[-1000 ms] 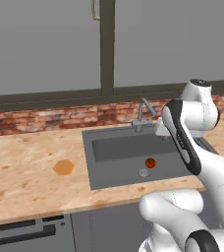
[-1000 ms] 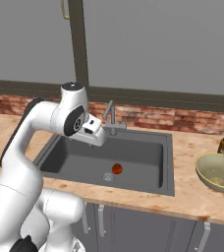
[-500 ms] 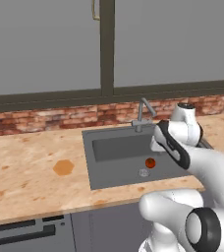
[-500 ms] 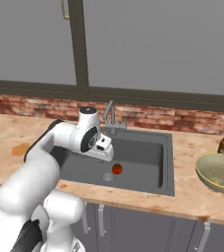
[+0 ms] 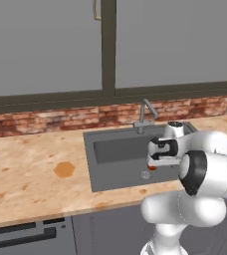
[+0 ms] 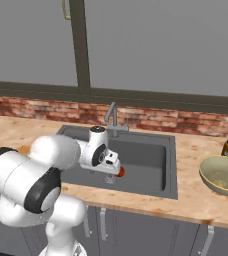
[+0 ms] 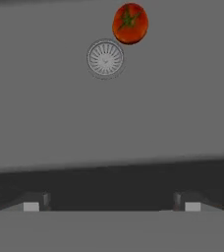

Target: Pick the tomato from the sink and place it in the bowl. Then pick the bowl and place it in the microwave. Then close the microwave door and press the start button.

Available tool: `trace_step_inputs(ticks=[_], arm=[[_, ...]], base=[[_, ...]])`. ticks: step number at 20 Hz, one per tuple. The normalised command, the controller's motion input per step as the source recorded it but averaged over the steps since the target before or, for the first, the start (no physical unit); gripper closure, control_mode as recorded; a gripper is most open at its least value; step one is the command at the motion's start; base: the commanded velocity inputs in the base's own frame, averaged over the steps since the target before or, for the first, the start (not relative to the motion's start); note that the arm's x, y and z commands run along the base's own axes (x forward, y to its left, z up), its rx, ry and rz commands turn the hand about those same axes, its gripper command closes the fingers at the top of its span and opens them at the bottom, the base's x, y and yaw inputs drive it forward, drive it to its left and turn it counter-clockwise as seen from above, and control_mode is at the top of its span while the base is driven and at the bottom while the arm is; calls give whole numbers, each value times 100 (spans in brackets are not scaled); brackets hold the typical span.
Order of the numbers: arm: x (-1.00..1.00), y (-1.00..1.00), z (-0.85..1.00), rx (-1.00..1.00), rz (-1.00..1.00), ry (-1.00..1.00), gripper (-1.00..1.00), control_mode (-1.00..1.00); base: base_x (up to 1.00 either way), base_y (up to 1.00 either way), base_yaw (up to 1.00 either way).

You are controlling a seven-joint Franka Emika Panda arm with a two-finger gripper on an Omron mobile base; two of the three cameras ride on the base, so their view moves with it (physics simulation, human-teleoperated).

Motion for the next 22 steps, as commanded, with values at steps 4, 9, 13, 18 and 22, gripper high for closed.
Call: trace_step_inputs(ticks=[4, 9, 13, 18, 22], arm=[[58, -10, -41, 0, 1, 0, -100, -100], [69, 0, -39, 0, 0, 0, -100, -100], [65, -4, -42, 0, 0, 0, -100, -100], [57, -18, -27, 0, 0, 0, -100, -100], [42, -24, -20, 0, 0, 0, -100, -100]], base=[[0, 0, 0], [0, 0, 0], [0, 0, 0], [0, 0, 0], [0, 0, 0]])
